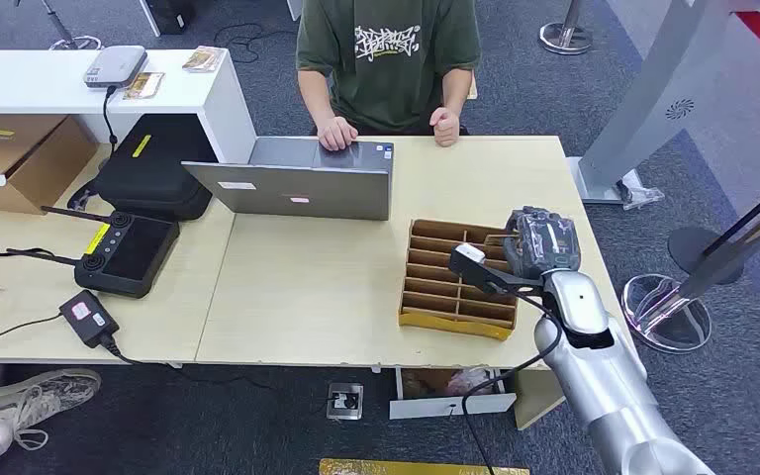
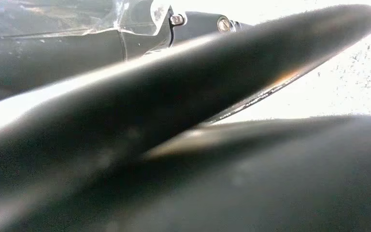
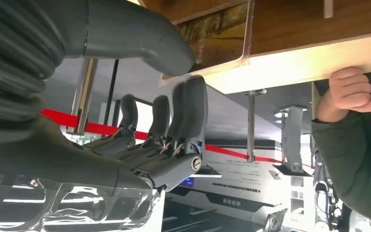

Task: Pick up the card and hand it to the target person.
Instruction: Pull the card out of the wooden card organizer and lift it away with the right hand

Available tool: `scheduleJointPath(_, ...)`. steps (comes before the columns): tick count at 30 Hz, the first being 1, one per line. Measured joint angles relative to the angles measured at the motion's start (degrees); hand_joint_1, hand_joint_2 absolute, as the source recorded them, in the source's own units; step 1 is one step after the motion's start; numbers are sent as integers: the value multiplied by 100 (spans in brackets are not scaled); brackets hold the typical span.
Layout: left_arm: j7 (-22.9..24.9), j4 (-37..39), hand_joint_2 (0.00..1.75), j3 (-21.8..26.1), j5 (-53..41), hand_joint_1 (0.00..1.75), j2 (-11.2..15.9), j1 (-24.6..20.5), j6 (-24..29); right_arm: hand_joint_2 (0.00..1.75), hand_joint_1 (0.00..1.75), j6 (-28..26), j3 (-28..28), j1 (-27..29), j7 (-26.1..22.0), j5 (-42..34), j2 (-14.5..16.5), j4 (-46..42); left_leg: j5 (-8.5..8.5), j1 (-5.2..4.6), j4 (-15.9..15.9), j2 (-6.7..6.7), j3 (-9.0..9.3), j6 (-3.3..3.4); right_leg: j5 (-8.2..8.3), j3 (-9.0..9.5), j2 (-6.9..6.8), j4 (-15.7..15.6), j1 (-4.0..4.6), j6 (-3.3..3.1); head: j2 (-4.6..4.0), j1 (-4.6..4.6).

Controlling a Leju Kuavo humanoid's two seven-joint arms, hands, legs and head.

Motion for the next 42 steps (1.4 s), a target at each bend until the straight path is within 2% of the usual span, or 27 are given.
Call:
scheduleJointPath(4, 0, 0, 0, 0, 5, 0, 0, 0, 0, 175, 158, -3, 55, -54, -13, 0, 26, 66, 0, 0, 0, 0, 0, 0, 0, 0, 0, 0, 0, 0, 0, 1)
scheduleJointPath(6, 0, 0, 0, 0, 11, 0, 0, 0, 0, 175, 164, -8, 75, -80, -32, 0, 46, 102, 0, 0, 0, 0, 0, 0, 0, 0, 0, 0, 0, 0, 0, 1)
scheduleJointPath(22, 37, 0, 0, 0, 34, 0, 0, 0, 0, 175, 166, -130, 224, -259, -143, -88, 113, 250, 0, 0, 0, 0, 1, 0, 0, 0, 0, 0, 0, 0, 0, 0)
scheduleJointPath(37, 33, 0, 0, -14, -3, 0, 9, 6, 0, 175, 168, 185, 223, -406, -102, -154, -140, -1513, 0, 0, 0, 1, 1, 0, 0, -2, 2, 0, 0, 0, 0, 0)
scheduleJointPath(42, -3, 0, 0, -36, -16, 0, 21, 6, 0, 175, 171, 197, 220, -502, -119, -151, -174, -1749, 0, 0, 0, 2, 1, 0, 0, -2, 3, 0, 0, 0, 0, 0)
